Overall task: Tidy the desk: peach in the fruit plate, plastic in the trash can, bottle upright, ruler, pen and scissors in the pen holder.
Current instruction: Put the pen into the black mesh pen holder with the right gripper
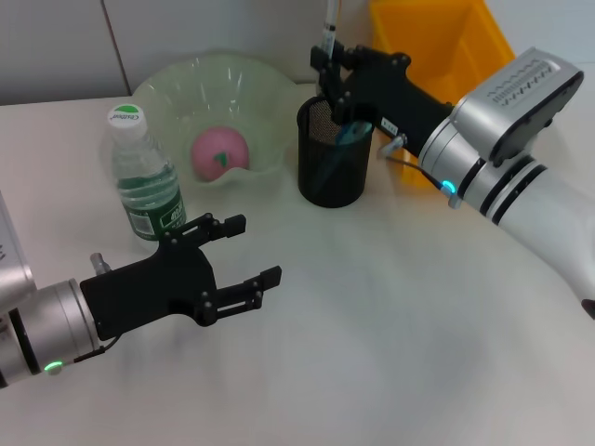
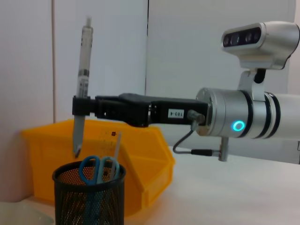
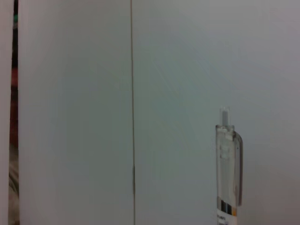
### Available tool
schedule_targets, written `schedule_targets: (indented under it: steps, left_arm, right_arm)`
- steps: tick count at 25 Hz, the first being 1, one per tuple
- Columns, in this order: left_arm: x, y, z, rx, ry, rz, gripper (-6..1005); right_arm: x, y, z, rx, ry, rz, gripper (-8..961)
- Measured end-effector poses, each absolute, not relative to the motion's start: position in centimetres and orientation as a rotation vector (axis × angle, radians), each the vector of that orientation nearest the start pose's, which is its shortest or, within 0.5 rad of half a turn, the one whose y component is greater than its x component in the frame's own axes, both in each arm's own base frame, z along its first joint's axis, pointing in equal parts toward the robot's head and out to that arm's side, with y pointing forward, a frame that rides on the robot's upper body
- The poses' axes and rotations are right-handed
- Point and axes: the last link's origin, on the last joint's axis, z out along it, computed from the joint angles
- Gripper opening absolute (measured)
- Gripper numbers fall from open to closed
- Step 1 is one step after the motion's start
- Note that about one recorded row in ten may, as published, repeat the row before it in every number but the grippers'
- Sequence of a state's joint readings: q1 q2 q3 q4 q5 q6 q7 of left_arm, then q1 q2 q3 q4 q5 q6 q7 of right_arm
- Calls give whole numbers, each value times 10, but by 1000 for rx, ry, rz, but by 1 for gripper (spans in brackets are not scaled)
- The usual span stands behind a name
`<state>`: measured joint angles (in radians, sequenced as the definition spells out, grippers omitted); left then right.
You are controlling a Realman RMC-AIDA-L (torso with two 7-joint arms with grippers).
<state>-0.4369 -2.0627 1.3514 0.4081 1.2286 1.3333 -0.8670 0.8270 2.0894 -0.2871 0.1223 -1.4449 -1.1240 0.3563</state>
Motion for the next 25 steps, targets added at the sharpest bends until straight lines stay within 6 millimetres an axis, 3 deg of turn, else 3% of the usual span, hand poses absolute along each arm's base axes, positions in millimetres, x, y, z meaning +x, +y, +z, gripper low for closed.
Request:
schedule_targets:
  steps: [25]
  left_arm:
    - [-260, 308, -57, -2634, -297, -819, 819]
  right_arm:
    - [214, 390, -68, -1990, 423, 900, 138]
